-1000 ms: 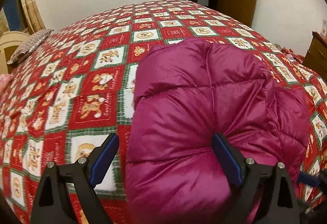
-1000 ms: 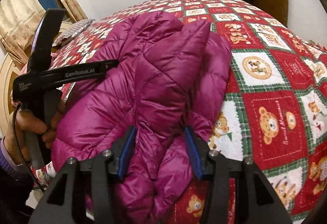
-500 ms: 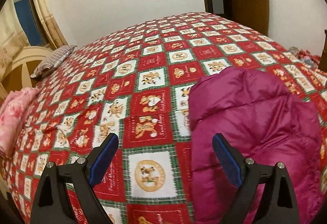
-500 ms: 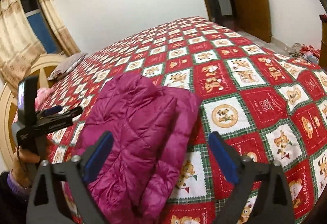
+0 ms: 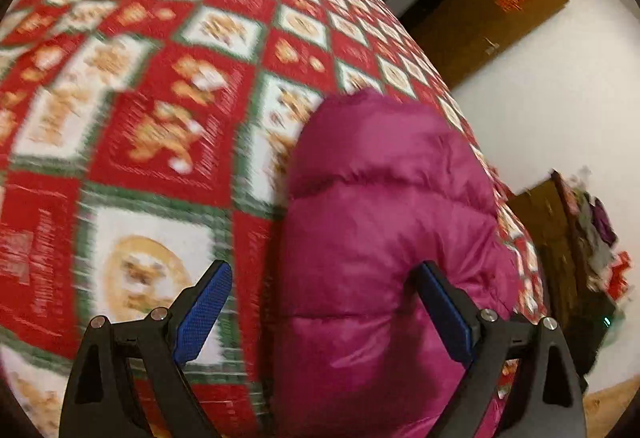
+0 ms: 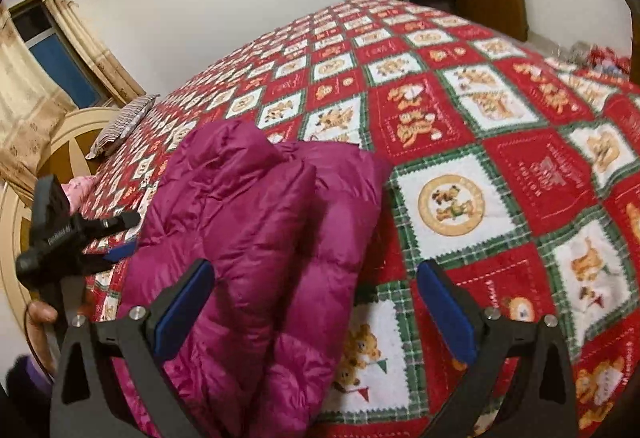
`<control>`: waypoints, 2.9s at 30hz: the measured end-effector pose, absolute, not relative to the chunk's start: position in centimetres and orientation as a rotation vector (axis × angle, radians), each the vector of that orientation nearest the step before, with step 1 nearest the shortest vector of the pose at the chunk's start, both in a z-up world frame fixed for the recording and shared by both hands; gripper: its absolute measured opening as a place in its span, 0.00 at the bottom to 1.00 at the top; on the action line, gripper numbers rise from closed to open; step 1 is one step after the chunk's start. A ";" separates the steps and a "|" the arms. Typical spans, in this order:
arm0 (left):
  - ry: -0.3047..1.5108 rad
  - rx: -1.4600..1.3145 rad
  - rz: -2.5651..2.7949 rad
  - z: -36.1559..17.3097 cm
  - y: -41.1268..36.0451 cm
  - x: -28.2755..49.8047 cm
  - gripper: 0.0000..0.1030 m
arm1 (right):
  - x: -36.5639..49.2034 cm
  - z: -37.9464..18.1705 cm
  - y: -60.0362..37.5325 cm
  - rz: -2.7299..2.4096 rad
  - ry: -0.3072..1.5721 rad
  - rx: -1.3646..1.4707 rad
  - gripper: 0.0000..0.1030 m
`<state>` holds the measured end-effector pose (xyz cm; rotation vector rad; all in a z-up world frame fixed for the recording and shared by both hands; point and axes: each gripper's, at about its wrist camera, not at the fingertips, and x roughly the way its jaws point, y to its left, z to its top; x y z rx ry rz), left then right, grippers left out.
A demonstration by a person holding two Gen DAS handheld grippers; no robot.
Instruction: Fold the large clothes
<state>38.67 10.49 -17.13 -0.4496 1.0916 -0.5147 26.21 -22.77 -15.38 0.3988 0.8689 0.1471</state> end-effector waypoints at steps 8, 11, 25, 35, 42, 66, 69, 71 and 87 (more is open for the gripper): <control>1.081 -0.408 -0.647 -17.9 8.3 38.5 0.92 | 27.3 -18.0 -22.7 0.248 0.917 0.519 1.00; 1.064 -0.427 -0.681 -18.2 8.4 38.7 0.92 | 27.3 -18.2 -22.7 0.276 0.901 0.525 1.00; 0.989 -0.382 -0.754 -18.4 9.1 37.9 0.93 | 29.3 -16.9 -16.8 0.215 0.932 0.254 1.00; 0.983 -0.373 -0.748 -18.5 9.1 38.2 0.93 | 24.0 -17.8 -24.4 0.127 0.826 0.570 1.00; 0.984 -0.371 -0.745 -18.6 9.2 38.2 0.93 | 25.5 -17.7 -23.1 0.224 0.861 0.577 1.00; 0.954 -0.228 -0.704 -18.0 8.0 37.1 0.82 | 30.4 -18.2 -15.0 0.267 0.933 0.281 0.86; 0.950 -0.232 -0.688 -17.5 7.9 36.3 0.74 | 29.9 -17.6 -14.4 0.283 0.929 0.262 0.67; 0.942 -0.237 -0.682 -17.1 7.8 35.5 0.72 | 29.5 -16.9 -14.2 0.282 0.924 0.249 0.58; 0.852 -0.240 -0.869 -9.3 -2.5 33.0 0.68 | 22.9 -7.8 -22.6 0.105 0.736 0.119 0.41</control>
